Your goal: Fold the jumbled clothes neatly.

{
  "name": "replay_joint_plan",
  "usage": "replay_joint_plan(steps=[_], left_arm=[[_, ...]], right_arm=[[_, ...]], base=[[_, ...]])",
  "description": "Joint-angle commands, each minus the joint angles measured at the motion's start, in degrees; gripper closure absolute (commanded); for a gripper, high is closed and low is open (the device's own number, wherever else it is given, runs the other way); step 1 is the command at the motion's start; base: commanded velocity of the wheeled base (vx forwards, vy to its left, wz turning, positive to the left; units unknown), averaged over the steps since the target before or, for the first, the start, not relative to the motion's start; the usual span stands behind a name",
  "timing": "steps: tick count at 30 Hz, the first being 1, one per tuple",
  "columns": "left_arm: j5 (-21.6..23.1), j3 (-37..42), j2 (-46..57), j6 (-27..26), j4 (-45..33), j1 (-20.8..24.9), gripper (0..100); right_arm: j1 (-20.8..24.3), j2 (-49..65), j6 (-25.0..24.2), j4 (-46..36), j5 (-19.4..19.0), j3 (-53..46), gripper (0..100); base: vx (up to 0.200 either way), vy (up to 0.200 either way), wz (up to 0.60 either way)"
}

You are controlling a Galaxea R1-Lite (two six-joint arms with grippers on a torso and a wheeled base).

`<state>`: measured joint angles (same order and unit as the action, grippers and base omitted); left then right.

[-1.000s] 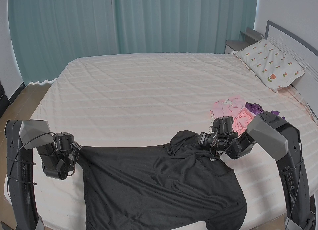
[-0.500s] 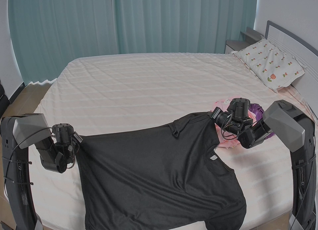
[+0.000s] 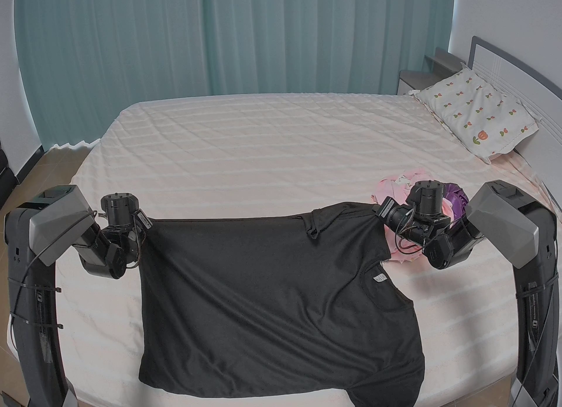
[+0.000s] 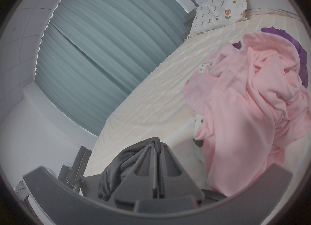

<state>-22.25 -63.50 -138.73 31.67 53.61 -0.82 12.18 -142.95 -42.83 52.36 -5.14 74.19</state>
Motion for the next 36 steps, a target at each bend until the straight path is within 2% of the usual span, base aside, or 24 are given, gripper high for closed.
replay_joint_plan(steps=[1,5,7,12,17,23,24,25,26,32,36], left_arm=[[-0.87,-4.88,-6.2,-1.0,-0.26,0.29,100],[-0.96,-8.48,-7.17,-0.91,-0.44,0.29,100],[-0.96,-11.38,-7.17,-1.0,-1.67,0.03,100],[-0.96,-16.83,-8.58,-1.0,-6.59,-0.06,100],[-1.04,-22.02,-12.36,-1.0,-9.58,0.03,100],[-1.04,-23.6,-14.02,-1.35,-10.9,0.11,100],[-1.04,-23.6,-14.02,-1.61,-10.99,0.11,0],[-1.04,-23.6,-14.02,-1.61,-10.99,0.11,0],[-0.96,-23.69,-14.11,-2.14,-11.08,0.11,0],[-1.04,-23.69,-14.46,-3.63,-10.81,0.03,0],[-1.04,-22.98,-12.53,-3.81,-11.16,-1.12,0]], right_arm=[[-0.23,-2.07,0.81,0.11,0.75,0.43,100],[-0.93,-2.6,0.73,0.55,2.6,3.33,100],[-1.46,-2.78,0.81,2.13,4.79,4.82,100],[-1.28,-4.8,1.69,2.92,5.32,4.73,100],[-0.75,-7.52,5.3,3.54,5.5,4.91,100],[-0.14,-8.75,6.18,4.86,5.76,5.52,100],[-0.05,-8.75,6.35,4.86,5.76,5.35,100],[-0.05,-8.75,6.35,4.86,5.76,5.35,100],[0.13,-9.02,7.23,4.86,5.76,5.35,0],[-0.23,-8.05,7.23,4.86,5.76,4.12,0],[-2.07,-3.92,6.61,4.68,5.14,2.1,0]], base=[[0.0,0.0,0.0],[0.0,0.0,0.0],[0.0,0.0,0.0],[0.0,0.0,0.0],[0.0,0.0,0.0],[0.0,0.0,0.0],[0.0,0.0,0.0],[0.0,0.0,0.0],[0.0,0.0,0.0],[0.0,0.0,0.0],[0.0,0.0,0.0]])
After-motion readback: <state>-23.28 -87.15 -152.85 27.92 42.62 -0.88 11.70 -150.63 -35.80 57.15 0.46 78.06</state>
